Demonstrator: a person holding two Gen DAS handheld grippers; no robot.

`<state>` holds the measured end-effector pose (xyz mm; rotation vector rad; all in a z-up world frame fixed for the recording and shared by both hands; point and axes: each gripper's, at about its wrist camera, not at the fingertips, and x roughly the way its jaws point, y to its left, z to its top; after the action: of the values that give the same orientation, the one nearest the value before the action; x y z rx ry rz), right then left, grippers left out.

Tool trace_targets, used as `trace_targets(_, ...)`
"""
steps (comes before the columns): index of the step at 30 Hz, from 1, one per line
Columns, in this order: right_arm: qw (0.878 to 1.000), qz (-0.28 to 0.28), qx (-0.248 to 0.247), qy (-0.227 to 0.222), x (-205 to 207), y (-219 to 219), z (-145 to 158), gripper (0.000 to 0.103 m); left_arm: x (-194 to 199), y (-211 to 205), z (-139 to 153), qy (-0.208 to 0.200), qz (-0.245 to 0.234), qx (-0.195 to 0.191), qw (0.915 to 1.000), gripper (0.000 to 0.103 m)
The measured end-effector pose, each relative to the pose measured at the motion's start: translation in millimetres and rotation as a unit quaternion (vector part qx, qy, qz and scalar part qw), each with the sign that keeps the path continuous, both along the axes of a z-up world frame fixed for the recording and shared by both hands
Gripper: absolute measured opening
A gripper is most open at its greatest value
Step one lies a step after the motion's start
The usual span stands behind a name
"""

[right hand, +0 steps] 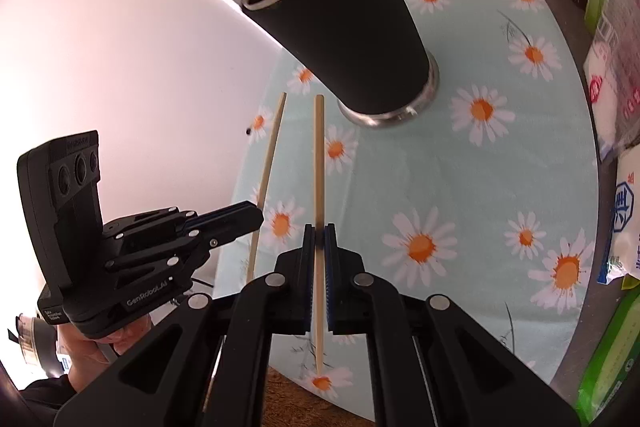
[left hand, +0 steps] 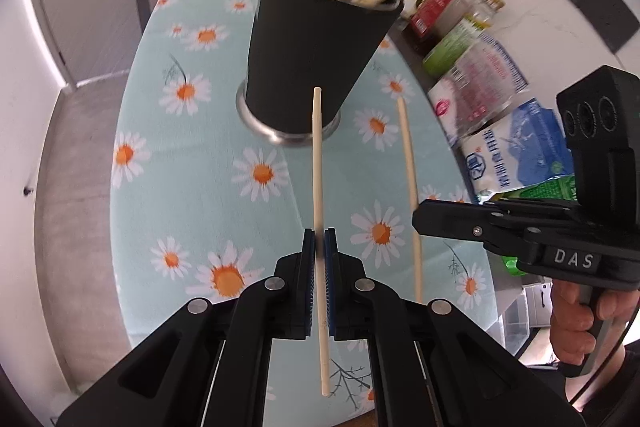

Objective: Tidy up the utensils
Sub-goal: 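Lift both held chopsticks up over the black cup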

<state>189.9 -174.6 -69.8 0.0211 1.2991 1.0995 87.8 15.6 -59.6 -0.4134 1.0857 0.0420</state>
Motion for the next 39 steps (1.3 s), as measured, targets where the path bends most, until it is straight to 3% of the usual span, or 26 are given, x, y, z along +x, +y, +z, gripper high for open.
trace_targets(10, 0.994, -0.045, 0.067, -0.076, -3.4, 9.2, 66.2, 0.005, 12.4, 22.9, 47.4, -0.084, -0.046, -0.007, 0.9954, 0.004)
trace_targets(18, 0.980, -0.068, 0.123, -0.140, 5.0, 15.1, 118.5, 0.005, 27.9, 41.2, 93.5, -0.164, -0.055, 0.016, 0.9847, 0.004)
trace_targets(27, 0.960, -0.082, 0.177, -0.201, 42.1, 22.8, 164.6, 0.006, 54.5, 50.8, 129.0, -0.264, -0.054, 0.028, 0.9625, 0.004)
trace_targets(31, 0.949, -0.082, 0.201, -0.230, 53.6, 26.0, 179.4, 0.006, 62.7, 53.6, 142.1, -0.322, -0.047, 0.030, 0.9452, 0.004)
trace_targets(34, 0.932, -0.106, 0.213, -0.274, 59.6, 26.2, 185.7, 0.006, 70.3, 55.7, 148.3, -0.353, -0.028, 0.045, 0.9339, 0.004)
trace_targets(39, 0.921, -0.118, 0.224, -0.297, 69.4, 29.6, 182.5, 0.006, 75.7, 58.9, 147.9, -0.399, -0.005, 0.056, 0.9154, 0.004)
